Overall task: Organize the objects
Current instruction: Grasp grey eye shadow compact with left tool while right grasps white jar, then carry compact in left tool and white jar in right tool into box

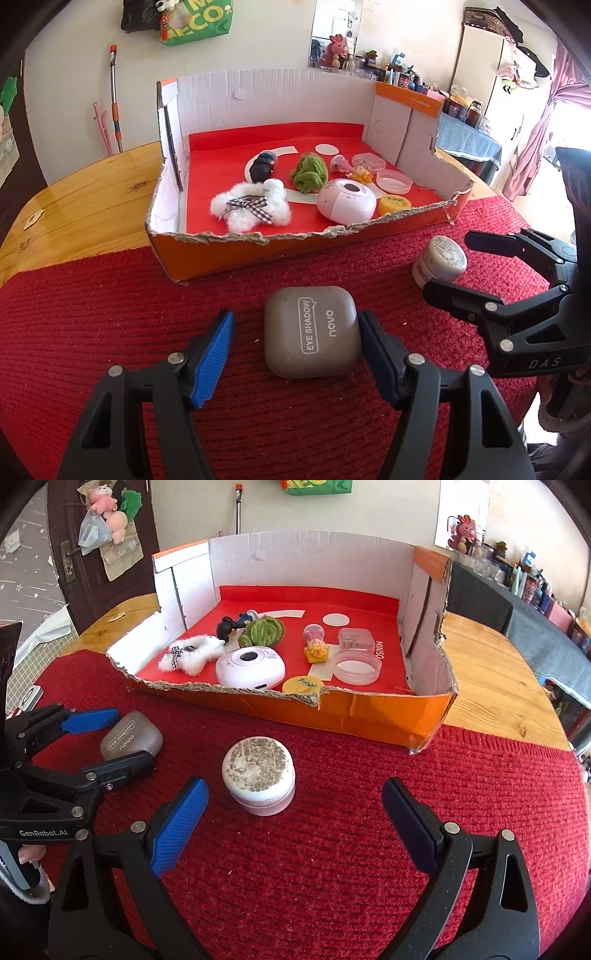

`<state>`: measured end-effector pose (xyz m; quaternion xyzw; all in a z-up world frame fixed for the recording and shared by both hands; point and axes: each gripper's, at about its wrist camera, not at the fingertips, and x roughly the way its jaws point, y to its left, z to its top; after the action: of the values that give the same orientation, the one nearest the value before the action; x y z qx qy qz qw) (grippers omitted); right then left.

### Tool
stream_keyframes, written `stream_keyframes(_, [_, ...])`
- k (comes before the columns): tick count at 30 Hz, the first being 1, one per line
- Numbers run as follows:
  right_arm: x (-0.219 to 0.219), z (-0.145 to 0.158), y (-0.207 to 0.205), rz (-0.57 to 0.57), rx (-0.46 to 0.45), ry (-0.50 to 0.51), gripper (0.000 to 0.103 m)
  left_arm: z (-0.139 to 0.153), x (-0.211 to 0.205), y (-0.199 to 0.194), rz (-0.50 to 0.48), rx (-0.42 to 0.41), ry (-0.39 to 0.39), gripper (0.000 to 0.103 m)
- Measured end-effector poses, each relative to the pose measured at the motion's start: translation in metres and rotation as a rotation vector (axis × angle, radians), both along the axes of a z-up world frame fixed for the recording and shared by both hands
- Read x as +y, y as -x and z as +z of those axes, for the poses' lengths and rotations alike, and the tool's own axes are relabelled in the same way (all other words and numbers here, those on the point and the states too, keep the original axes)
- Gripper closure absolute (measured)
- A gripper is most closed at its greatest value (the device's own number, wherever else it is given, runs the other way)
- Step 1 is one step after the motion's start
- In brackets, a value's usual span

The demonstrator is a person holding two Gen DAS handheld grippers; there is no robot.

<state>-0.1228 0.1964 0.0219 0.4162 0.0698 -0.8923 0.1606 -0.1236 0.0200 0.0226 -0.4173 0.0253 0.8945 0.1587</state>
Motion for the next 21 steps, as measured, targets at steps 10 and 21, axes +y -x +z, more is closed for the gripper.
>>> stream_keyframes(10, [-0.009, -0.003, -0.004, 0.058, 0.005, 0.013, 0.068, 0.002, 0.002, -0.006, -0.034, 0.005, -0.036, 0.050])
stream_keyframes(21, [-0.007, 0.013, -0.023, 0.080, 0.041, 0.051, 0.068, 0.022, 0.005, -0.022, -0.050, 0.059, -0.041, 0.050])
